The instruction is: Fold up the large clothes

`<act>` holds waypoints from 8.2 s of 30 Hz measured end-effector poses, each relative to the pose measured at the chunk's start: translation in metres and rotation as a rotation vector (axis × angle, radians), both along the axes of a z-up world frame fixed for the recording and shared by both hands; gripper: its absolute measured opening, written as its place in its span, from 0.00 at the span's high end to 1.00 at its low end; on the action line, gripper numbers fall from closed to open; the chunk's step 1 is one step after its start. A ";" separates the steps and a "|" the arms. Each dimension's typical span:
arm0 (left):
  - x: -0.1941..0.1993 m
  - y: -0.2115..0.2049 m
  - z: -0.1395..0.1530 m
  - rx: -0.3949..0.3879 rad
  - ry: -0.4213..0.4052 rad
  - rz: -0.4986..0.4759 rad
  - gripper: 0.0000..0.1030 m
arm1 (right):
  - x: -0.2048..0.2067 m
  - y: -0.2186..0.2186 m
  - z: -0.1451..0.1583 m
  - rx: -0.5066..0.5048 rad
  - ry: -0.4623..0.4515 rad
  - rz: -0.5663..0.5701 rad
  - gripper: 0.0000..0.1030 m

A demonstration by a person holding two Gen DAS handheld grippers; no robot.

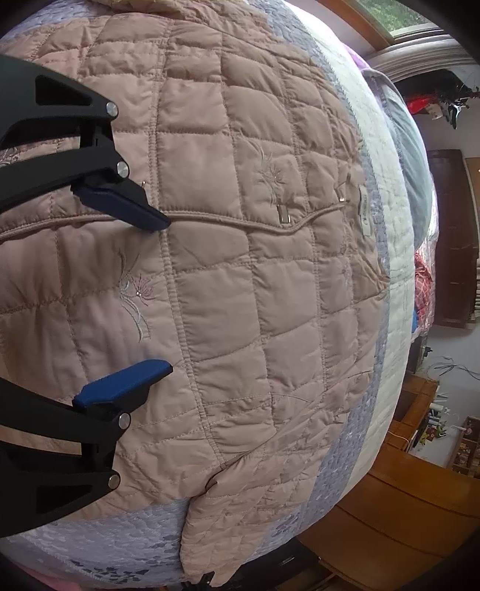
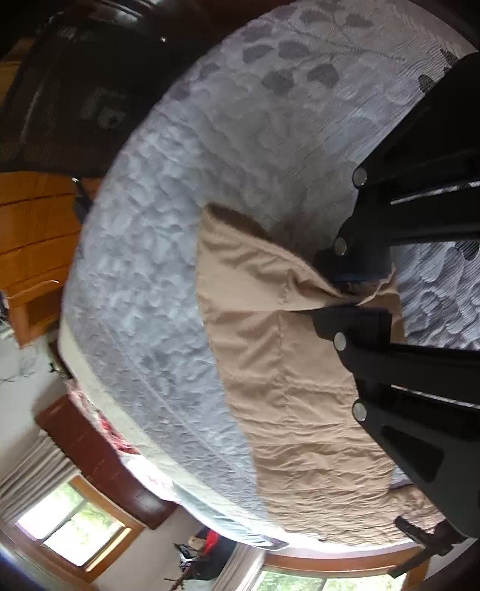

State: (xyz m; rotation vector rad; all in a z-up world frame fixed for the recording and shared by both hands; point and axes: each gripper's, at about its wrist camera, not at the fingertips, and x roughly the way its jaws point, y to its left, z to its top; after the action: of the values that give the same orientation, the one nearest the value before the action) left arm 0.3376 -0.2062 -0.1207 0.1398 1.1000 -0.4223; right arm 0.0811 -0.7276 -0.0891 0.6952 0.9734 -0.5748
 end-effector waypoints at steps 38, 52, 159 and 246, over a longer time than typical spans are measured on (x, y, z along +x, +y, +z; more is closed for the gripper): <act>0.023 0.044 0.028 -0.231 0.062 -0.013 0.26 | 0.187 0.320 0.061 0.078 -0.217 0.774 0.54; 0.044 -0.058 -0.004 -0.314 0.230 -0.090 0.85 | 0.103 0.204 0.053 -0.075 -0.162 0.444 0.56; -0.044 0.580 -0.019 -0.428 -0.028 1.045 0.57 | 0.134 0.369 0.001 0.033 0.053 0.837 0.40; 0.033 0.247 0.046 -0.201 -0.109 0.260 0.50 | 0.257 0.453 0.050 0.135 -0.080 0.960 0.90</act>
State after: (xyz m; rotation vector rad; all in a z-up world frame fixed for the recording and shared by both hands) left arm 0.3710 0.0407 -0.0750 -0.1553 0.9474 -0.2860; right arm 0.3378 -0.2750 -0.0390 0.2950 1.1410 0.3606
